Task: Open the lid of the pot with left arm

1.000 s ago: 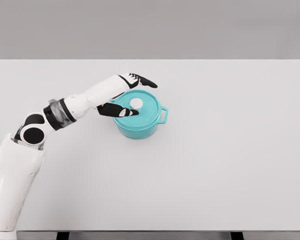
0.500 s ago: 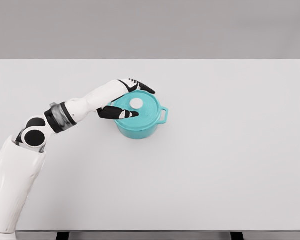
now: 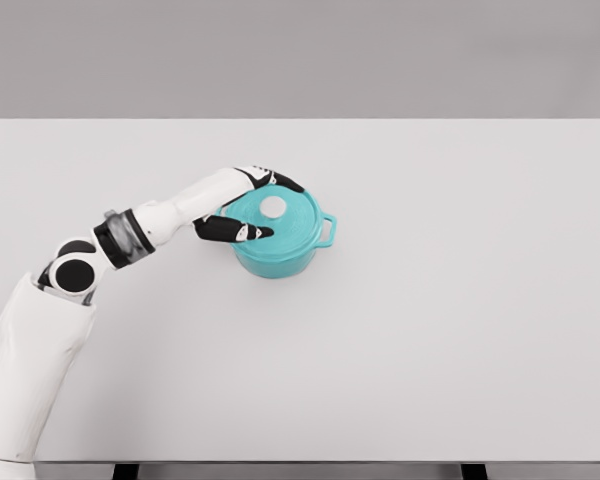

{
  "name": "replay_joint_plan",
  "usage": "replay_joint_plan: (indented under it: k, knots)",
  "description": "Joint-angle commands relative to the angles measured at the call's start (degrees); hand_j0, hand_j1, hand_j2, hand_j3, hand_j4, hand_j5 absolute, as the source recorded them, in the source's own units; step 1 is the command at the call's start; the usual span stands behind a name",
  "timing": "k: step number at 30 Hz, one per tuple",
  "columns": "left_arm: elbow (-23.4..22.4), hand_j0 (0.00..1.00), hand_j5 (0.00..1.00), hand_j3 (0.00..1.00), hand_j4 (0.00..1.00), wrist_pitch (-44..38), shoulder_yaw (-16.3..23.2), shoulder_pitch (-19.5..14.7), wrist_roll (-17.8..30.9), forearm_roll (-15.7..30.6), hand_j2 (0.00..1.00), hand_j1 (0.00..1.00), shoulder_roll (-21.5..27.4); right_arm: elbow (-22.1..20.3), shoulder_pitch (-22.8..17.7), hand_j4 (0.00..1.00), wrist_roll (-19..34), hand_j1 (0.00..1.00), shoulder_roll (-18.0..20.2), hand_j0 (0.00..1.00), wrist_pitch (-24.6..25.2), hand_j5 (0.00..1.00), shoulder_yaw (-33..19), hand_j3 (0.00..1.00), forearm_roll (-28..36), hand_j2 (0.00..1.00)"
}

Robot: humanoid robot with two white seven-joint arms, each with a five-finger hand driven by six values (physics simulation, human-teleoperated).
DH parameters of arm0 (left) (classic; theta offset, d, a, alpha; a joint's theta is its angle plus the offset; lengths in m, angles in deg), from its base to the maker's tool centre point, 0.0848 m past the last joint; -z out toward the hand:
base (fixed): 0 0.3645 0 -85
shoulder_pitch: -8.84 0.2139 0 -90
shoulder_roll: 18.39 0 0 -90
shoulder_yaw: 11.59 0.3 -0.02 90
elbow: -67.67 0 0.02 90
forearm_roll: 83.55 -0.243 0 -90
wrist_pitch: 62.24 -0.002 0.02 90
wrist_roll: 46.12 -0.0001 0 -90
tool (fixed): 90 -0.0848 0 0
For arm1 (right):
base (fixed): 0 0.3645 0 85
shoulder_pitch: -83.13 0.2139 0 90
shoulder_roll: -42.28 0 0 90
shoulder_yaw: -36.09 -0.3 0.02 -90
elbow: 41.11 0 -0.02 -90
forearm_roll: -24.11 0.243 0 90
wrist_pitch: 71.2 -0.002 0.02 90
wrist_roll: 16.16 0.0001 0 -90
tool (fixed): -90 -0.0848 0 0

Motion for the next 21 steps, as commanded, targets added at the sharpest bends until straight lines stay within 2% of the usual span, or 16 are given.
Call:
replay_joint_plan:
  k: [1, 13, 21]
  knots:
    - [-0.3, 0.76, 0.76, 0.76, 0.76, -0.8, 0.2, 0.0, 0.0, 0.5, 0.76, 0.76, -0.1, 0.0, 0.0, 1.00, 0.0, 1.00, 0.0, 1.00, 0.0, 1.00, 0.0, 1.00, 0.0, 1.00]
    - [-0.4, 0.75, 0.75, 0.75, 0.75, -3.0, 0.2, -0.2, 0.0, 1.3, 0.75, 0.75, -0.1, 0.0, 0.0, 1.00, 0.0, 1.00, 0.0, 1.00, 0.0, 1.00, 0.0, 1.00, 0.0, 1.00]
    - [-2.8, 0.75, 0.75, 0.75, 0.75, -3.7, 0.8, -1.1, 0.0, 1.3, 0.75, 0.75, -0.3, 0.0, 0.0, 1.00, 0.0, 1.00, 0.0, 1.00, 0.0, 1.00, 0.0, 1.00, 0.0, 1.00]
